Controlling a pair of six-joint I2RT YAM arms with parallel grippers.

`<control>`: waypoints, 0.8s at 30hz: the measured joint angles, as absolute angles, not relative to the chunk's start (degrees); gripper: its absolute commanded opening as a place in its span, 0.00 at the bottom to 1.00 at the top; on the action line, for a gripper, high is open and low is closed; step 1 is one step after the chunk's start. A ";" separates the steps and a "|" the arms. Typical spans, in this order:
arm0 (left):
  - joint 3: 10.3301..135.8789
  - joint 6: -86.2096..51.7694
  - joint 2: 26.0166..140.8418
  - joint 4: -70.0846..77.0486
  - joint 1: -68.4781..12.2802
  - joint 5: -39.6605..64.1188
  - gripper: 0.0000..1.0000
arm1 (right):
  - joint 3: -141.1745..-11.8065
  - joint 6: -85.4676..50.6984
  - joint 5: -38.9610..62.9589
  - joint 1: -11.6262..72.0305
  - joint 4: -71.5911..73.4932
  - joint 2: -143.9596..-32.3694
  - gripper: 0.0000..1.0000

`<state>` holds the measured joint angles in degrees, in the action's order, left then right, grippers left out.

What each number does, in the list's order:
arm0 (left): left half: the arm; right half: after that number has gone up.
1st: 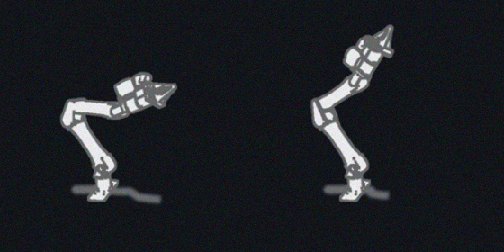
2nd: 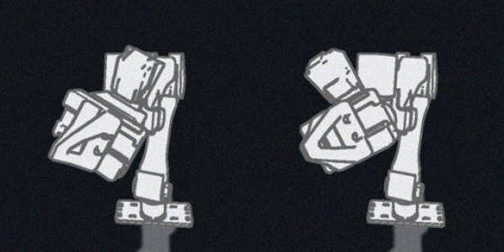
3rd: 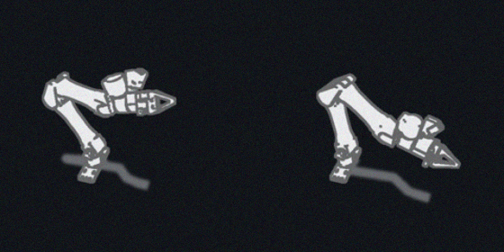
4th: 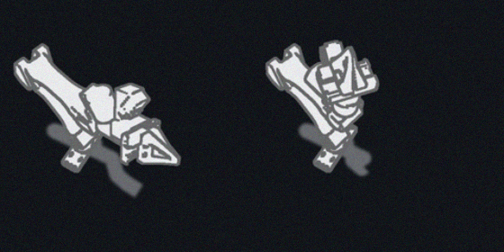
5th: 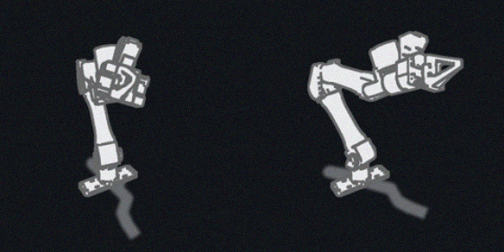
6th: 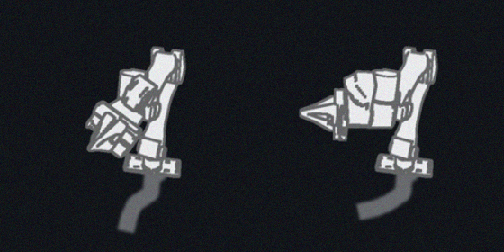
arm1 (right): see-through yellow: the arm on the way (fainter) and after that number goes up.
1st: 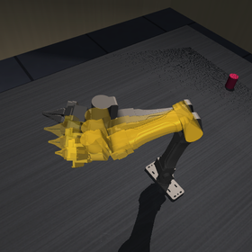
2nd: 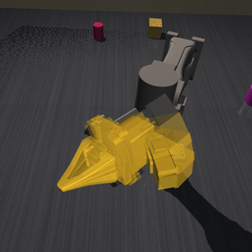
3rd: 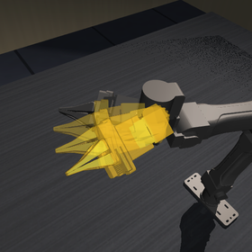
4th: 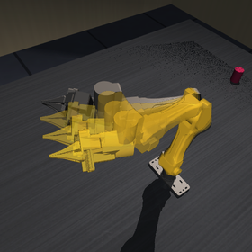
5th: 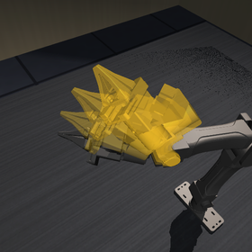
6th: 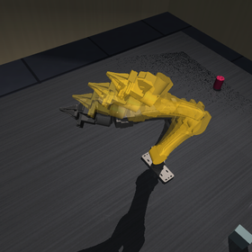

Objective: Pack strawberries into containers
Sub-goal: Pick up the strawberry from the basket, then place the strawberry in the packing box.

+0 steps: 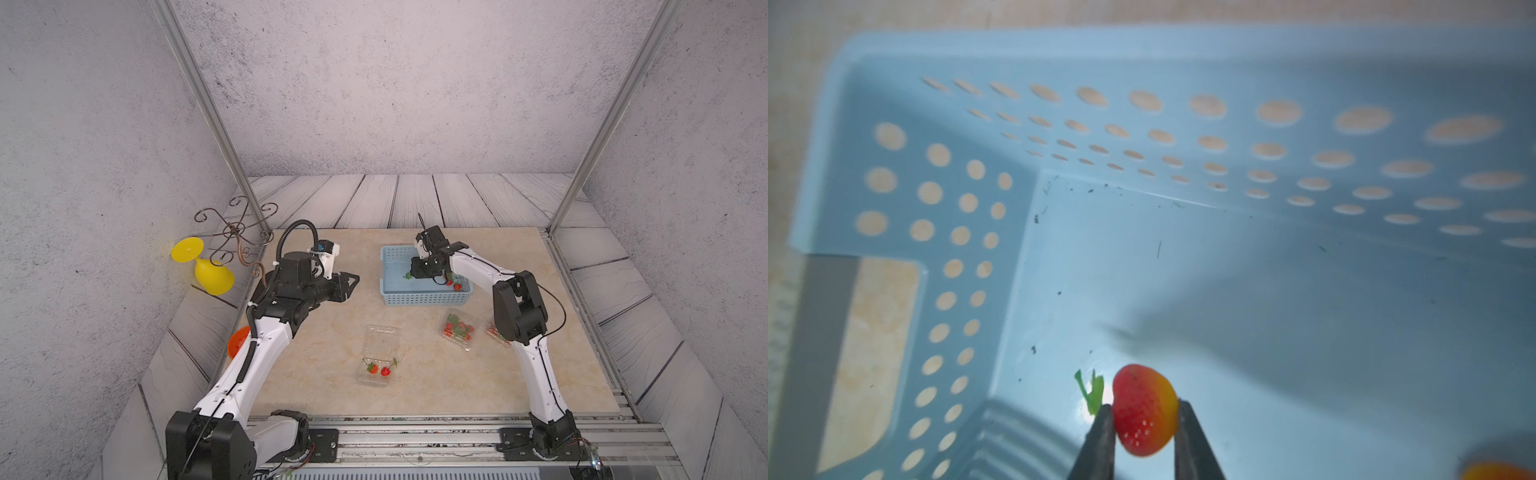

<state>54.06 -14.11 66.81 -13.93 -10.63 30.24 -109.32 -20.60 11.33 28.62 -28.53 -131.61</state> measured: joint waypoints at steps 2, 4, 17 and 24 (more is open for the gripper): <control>54.06 -14.11 66.81 -13.93 -10.63 30.24 0.40 | -106.89 -20.32 11.20 28.58 -27.83 -128.86 0.21; 54.06 -14.11 66.81 -13.93 -10.63 30.24 0.40 | -104.75 -20.01 11.07 28.53 -27.16 -126.32 0.21; 54.06 -14.11 66.78 -13.93 -10.55 29.95 0.40 | -84.88 -18.28 16.45 32.60 -24.32 -105.93 0.21; 54.06 -14.15 66.74 -13.93 -10.00 29.80 0.40 | -75.00 -19.42 19.94 45.50 -21.80 -97.23 0.21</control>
